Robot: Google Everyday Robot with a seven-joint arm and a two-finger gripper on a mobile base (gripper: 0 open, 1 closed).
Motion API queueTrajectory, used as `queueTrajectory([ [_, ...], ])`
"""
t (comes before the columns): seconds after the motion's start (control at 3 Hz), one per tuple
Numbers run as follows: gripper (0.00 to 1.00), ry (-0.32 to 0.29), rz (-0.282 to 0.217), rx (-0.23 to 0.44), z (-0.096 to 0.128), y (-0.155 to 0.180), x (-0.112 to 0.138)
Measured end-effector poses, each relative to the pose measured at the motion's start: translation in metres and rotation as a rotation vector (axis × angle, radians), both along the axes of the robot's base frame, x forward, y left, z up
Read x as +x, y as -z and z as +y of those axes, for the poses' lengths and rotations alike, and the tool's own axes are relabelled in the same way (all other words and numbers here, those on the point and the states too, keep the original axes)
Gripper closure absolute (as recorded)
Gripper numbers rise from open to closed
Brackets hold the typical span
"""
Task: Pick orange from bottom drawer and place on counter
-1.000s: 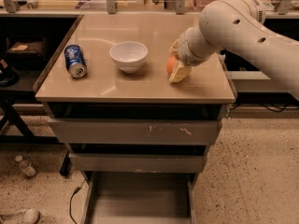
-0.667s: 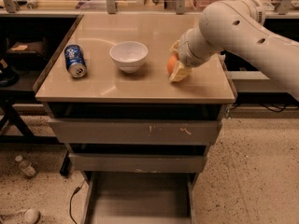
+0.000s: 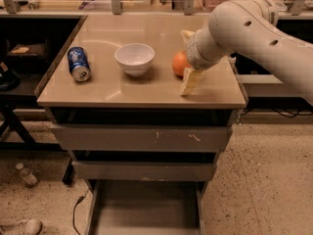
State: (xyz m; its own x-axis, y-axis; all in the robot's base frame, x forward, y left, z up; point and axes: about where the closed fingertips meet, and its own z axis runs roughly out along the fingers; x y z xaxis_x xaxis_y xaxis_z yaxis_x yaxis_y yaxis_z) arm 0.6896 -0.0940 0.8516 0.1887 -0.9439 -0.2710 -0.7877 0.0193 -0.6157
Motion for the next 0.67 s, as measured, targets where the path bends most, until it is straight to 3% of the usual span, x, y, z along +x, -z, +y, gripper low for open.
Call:
queueTrajectory([
  [0.67,0.0,0.0,0.0,0.0,0.0,-0.0026,0.0],
])
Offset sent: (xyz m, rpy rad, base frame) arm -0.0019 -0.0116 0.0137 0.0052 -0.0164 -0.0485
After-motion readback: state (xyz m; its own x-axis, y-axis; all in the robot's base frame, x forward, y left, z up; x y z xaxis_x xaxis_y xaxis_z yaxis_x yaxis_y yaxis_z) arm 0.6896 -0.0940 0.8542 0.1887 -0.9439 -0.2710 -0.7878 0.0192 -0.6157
